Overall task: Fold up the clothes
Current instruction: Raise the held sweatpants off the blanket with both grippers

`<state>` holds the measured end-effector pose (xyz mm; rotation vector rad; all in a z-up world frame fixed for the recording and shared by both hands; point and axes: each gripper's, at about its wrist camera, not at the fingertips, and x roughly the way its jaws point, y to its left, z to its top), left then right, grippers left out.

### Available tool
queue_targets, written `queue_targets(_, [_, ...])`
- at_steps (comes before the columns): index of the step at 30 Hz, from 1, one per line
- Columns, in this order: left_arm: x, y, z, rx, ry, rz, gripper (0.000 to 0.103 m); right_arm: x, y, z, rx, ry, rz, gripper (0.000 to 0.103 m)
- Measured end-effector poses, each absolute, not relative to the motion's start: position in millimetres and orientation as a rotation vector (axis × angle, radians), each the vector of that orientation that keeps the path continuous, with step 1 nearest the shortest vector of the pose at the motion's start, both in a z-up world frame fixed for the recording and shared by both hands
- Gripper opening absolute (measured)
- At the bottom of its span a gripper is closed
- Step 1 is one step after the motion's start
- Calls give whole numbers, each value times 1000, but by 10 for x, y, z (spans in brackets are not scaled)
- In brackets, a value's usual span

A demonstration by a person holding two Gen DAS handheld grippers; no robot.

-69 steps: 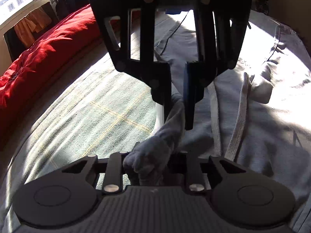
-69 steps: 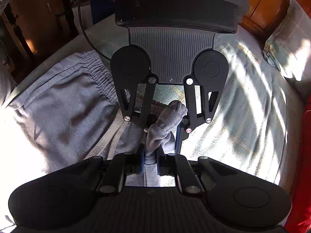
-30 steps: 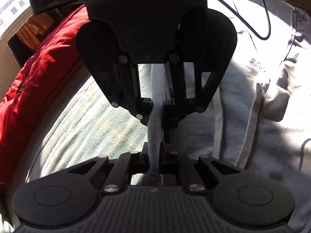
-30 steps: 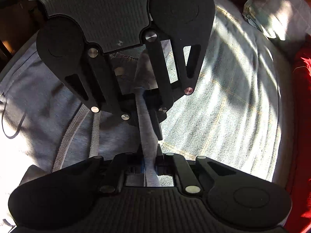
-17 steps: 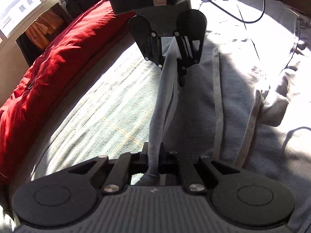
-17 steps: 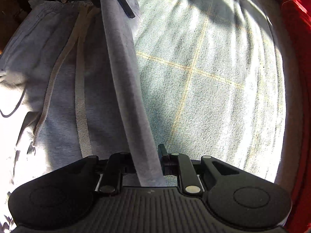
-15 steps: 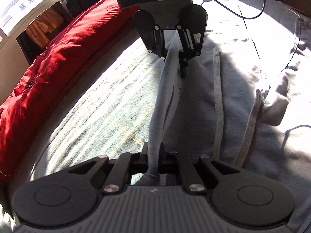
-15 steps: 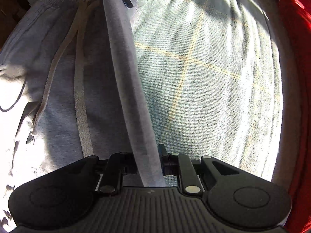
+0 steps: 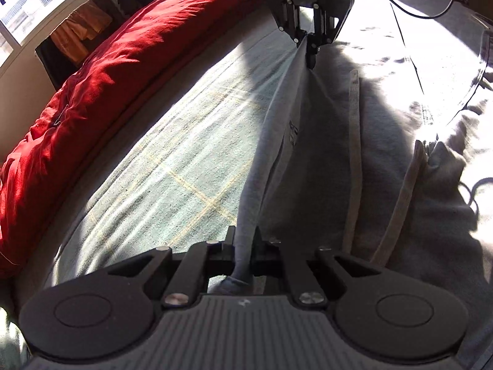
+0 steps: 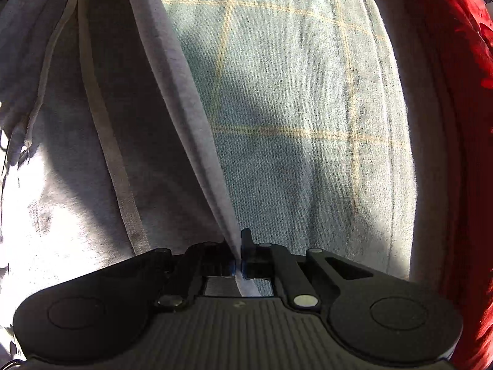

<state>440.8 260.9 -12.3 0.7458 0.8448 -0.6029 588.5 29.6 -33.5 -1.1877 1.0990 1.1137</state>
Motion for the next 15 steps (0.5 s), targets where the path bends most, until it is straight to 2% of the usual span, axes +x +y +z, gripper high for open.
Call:
queue_targets(10, [4191,2529,54,819,821,-554,6,5402,110,287,-1117,1082,1106,3])
queue_targets(15, [3986,2446,136,890,819,-600,6,5147,150,403,-1079,1121,1145,3])
